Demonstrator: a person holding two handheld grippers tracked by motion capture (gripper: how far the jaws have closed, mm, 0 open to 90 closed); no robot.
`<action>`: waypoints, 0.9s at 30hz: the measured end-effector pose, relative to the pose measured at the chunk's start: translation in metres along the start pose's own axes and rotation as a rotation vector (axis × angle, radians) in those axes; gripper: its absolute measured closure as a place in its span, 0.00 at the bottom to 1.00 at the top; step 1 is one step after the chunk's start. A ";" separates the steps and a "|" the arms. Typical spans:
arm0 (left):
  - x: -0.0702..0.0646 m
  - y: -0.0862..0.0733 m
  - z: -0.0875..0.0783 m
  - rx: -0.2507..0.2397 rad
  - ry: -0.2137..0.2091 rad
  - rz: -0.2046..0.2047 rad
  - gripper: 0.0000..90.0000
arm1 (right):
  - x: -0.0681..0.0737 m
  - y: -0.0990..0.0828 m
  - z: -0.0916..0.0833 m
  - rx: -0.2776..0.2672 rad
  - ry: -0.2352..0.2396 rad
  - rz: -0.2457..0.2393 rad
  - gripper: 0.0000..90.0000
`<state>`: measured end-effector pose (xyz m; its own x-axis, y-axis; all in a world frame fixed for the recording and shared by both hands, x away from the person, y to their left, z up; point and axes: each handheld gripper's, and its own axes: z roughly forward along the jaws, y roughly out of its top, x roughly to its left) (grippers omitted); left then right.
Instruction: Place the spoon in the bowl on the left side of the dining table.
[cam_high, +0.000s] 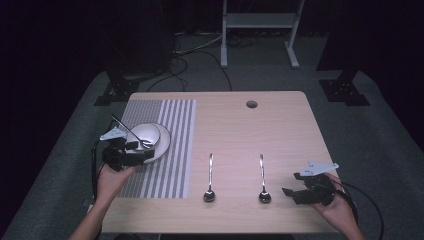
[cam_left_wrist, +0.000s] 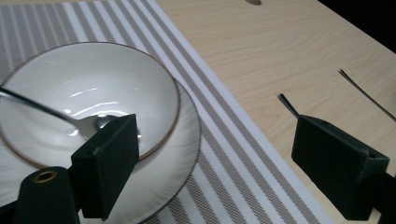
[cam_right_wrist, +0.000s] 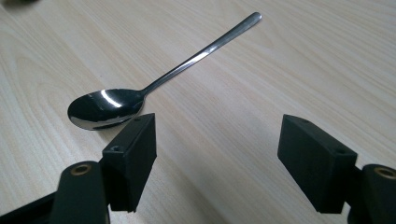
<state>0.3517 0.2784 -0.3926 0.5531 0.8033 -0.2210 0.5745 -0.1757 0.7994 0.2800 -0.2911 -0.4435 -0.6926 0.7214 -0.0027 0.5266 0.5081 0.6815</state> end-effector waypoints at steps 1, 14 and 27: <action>-0.003 -0.001 0.002 0.010 -0.019 -0.003 0.12 | 0.000 0.000 0.000 -0.001 0.001 0.004 0.30; -0.036 -0.003 0.025 0.088 -0.067 0.093 0.09 | -0.001 0.000 -0.002 -0.010 0.005 0.024 0.30; -0.067 -0.005 0.049 0.099 -0.124 0.146 0.09 | -0.002 -0.001 -0.001 -0.005 0.006 0.028 0.29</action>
<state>0.3415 0.1971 -0.4094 0.7012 0.6902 -0.1785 0.5360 -0.3452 0.7704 0.2806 -0.2932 -0.4435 -0.6805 0.7325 0.0213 0.5435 0.4850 0.6851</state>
